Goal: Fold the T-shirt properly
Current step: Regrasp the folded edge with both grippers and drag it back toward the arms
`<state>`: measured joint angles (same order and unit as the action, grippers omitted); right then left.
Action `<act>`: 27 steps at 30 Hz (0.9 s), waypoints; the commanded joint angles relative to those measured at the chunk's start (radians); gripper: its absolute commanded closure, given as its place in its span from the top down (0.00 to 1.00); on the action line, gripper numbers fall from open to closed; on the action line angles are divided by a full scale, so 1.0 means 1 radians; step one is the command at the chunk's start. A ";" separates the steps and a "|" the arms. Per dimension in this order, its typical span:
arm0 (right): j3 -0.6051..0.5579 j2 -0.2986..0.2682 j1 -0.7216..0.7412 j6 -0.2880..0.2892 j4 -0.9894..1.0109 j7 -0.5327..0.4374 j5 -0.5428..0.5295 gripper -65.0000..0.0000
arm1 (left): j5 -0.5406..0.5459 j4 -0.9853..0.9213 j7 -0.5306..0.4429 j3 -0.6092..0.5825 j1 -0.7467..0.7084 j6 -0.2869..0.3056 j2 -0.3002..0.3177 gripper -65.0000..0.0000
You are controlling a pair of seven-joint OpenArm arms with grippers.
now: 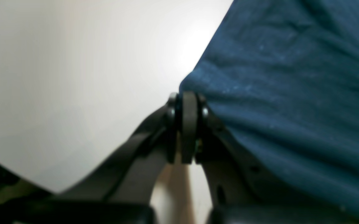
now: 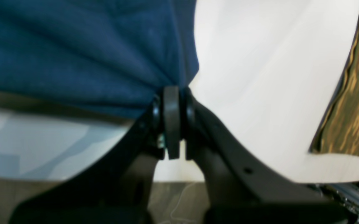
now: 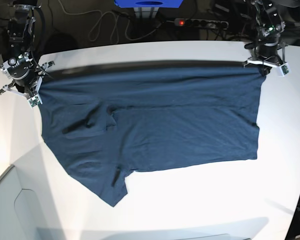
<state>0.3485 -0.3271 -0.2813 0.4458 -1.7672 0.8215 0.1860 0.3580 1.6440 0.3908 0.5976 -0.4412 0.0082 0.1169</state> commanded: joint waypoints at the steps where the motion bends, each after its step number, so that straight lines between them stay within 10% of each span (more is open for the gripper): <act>1: 0.013 -0.014 -0.008 0.031 -0.020 -0.021 0.014 0.00 | -0.001 0.017 -0.025 0.012 -0.015 -0.007 -0.007 0.00; 27: 0.062 -0.016 -0.149 0.057 -0.020 -0.107 0.014 0.07 | -0.001 0.121 -0.016 0.012 -0.173 -0.015 -0.081 0.06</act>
<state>0.4026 -0.3256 -0.4301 0.4889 -1.7679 0.7238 0.1989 0.3553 1.7447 0.3935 0.6029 -0.6037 0.0006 0.0303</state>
